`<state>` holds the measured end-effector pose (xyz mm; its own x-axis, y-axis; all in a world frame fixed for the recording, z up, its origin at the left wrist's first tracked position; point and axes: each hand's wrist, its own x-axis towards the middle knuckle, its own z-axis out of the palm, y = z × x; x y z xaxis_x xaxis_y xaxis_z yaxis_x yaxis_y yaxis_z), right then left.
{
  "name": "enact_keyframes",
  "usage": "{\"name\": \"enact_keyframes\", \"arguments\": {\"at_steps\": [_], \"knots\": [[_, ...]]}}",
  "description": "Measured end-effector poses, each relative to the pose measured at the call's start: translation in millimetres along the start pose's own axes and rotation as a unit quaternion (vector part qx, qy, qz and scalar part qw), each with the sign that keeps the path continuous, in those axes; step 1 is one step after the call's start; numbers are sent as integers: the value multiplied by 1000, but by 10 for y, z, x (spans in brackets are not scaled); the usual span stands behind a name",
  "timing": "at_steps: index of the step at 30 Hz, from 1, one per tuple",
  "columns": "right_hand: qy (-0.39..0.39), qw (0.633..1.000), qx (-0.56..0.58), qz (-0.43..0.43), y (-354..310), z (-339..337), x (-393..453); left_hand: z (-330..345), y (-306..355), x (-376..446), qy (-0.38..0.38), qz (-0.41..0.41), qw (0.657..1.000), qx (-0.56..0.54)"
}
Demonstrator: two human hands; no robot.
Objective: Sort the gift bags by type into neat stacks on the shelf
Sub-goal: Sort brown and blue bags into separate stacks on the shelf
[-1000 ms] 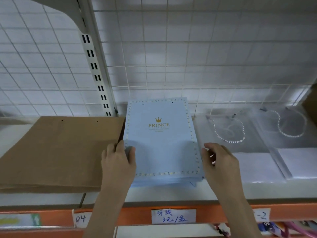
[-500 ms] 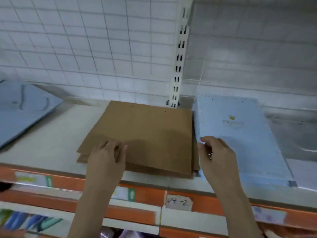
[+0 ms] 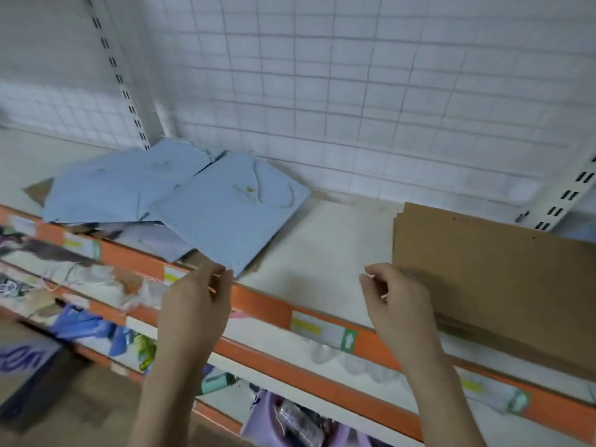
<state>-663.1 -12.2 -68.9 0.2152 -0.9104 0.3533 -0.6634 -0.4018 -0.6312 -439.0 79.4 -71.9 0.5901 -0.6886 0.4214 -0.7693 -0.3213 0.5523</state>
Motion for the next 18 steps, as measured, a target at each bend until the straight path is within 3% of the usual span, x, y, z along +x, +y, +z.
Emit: {"name": "enact_keyframes", "arguments": {"at_steps": [11, 18], "knots": [[-116, 993, 16, 18, -570, 1146, 494, -236, -881, 359, 1, -103, 994, -31], [-99, 988, -6, 118, -788, 1724, 990, -238, -1323, 1024, 18, -88, 996, 3]]}}
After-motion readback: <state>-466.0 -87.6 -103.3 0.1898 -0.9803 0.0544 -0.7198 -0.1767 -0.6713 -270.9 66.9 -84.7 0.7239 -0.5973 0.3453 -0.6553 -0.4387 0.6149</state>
